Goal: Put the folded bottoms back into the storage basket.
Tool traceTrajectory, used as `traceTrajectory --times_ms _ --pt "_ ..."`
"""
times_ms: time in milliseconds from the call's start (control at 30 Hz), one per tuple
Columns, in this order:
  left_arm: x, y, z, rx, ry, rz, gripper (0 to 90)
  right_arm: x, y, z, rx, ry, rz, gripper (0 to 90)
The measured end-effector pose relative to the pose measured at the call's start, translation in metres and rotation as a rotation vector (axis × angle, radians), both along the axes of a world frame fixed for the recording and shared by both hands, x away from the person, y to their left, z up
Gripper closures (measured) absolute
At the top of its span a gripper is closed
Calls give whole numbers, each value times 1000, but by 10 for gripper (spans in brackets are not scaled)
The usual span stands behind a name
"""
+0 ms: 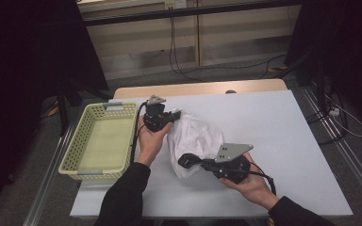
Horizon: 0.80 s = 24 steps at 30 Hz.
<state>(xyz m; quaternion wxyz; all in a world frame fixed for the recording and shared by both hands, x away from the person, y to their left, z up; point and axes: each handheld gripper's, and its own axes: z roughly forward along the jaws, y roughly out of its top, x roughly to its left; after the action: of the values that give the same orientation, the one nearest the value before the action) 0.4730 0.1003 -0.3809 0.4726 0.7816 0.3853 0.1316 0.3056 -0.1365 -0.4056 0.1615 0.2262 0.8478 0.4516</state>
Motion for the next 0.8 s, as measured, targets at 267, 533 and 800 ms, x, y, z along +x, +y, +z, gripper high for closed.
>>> traceTrajectory --times_ms 267,533,800 --pt "0 3 14 7 -32 9 816 5 3 5 6 -13 3 826" --pt "1 12 28 -6 -55 22 816 7 6 18 22 -39 11 826" --pt "2 21 37 -11 -70 42 816 12 13 23 41 -45 16 826"
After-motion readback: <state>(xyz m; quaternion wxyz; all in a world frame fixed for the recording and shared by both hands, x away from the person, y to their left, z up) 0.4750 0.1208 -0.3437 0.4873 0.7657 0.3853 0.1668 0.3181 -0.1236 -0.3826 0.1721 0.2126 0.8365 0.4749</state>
